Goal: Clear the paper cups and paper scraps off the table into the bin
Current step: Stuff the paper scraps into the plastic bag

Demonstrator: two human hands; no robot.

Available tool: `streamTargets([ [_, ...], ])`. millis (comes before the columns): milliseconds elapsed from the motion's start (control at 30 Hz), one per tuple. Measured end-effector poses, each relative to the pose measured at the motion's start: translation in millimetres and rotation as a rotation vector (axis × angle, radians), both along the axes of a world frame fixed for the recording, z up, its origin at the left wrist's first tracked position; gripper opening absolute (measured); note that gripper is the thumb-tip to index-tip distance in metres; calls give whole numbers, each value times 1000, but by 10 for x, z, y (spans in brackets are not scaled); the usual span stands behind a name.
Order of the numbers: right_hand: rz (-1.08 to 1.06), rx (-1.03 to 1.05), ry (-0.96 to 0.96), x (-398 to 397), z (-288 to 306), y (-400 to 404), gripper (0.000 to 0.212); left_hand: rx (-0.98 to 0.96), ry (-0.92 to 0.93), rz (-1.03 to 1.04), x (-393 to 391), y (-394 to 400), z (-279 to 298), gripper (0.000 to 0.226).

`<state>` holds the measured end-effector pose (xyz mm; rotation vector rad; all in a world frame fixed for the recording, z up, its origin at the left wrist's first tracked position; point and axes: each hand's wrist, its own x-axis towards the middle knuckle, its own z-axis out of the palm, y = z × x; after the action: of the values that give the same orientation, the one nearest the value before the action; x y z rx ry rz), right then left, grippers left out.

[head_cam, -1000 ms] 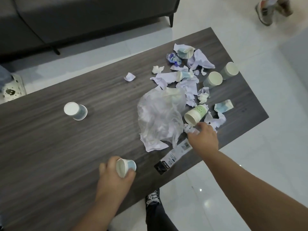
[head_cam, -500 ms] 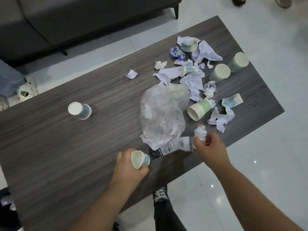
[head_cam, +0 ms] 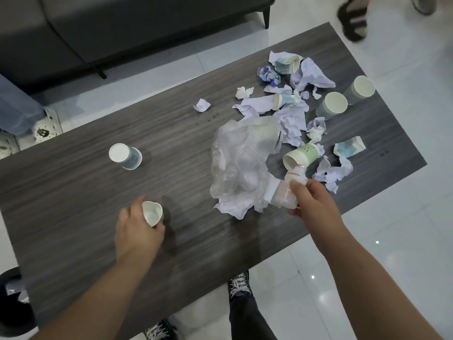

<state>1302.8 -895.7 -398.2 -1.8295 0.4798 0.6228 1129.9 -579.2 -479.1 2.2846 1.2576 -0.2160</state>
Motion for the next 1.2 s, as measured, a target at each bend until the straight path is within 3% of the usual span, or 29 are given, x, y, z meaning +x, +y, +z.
streamTargets([
  [133, -34, 107, 14, -34, -30, 51, 31, -79, 80, -23, -27, 142, 56, 105],
  [200, -12, 130, 10, -69, -17, 72, 29, -43, 126, -42, 28, 79, 202, 119],
  [233, 1, 137, 5, -88, -16, 78, 33, -14, 74, -68, 65, 9, 298, 115],
  [300, 17, 150, 2, -120, -18, 88, 38, -9, -204, -163, 154, -191, 524, 83],
  [367, 46, 148, 3, -153, -35, 94, 38, -142, -460, -190, 335, -457, 790, 55],
  [433, 92, 118, 2, -190, -62, 101, 30, -283, -509, -153, 627, -737, 1010, 51],
  [567, 170, 82, 13, -249, -100, 138, 15, -393, -251, -190, 1306, -1112, 1168, 100],
  [600, 186, 70, 23, -258, -99, 149, 15, -374, -157, -207, 1428, -1137, 1135, 99],
  [667, 199, 62, 39, -261, -88, 154, 14, -391, -94, -142, 1566, -1093, 1018, 65],
  [767, 184, 87, 38, -216, -24, 132, 27, -493, -242, 94, 1533, -856, 911, 26],
  [867, 131, 143, 6, -136, 93, 121, 54, -535, -382, 316, 1322, -471, 858, 25],
  [1000, 72, 188, -35, -47, 255, 191, 38, -432, -166, 355, 895, -30, 792, 32],
  [1067, 75, 202, -46, -18, 327, 245, 32, -434, -65, 332, 690, 56, 742, 38],
  [1133, 111, 203, -78, -9, 397, 322, 33, -445, 34, 247, 523, 17, 697, 31],
  [1200, 142, 209, -110, -24, 467, 436, 33, -511, 26, 261, 373, -92, 612, 30],
])
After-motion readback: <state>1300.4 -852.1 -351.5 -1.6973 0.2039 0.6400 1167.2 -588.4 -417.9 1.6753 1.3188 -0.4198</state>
